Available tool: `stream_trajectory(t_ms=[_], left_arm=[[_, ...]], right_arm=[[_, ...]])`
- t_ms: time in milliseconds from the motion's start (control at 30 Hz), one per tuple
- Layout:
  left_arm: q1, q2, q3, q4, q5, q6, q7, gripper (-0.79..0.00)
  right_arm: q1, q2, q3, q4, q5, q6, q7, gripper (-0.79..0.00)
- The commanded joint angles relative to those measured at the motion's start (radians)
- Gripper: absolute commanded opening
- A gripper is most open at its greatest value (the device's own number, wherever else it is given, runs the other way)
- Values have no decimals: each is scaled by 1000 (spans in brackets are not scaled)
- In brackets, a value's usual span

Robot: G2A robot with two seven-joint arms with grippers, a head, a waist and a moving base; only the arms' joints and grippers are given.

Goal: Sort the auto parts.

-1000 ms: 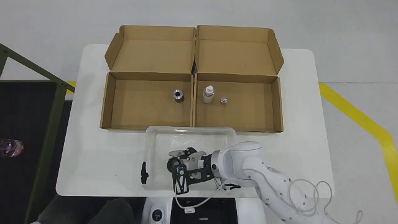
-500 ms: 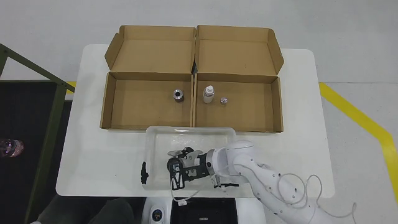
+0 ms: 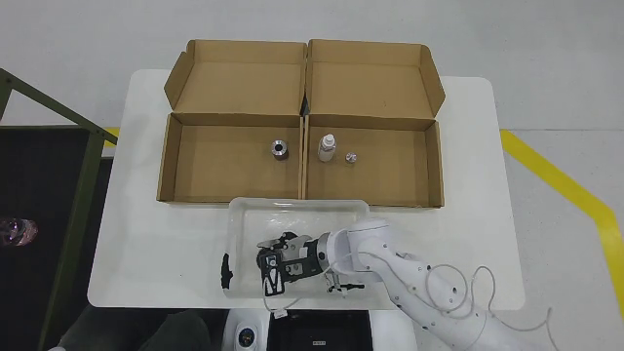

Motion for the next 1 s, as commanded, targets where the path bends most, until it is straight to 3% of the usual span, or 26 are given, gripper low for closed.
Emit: stream_trajectory(t_ms=[0,200,233,967], left_arm=[[0,0,0,0,0,0,0,0],[0,0,0,0,0,0,0,0],[0,0,0,0,0,0,0,0],[0,0,0,0,0,0,0,0]], right_arm=[[4,-1,-1,4,4,2,-8,-576],[17,-1,7,-2,23,-3,-35,-730],[17,-1,10,-5,30,-5,-42,-785],[18,17,101,-114,147,-14,-86,-785]])
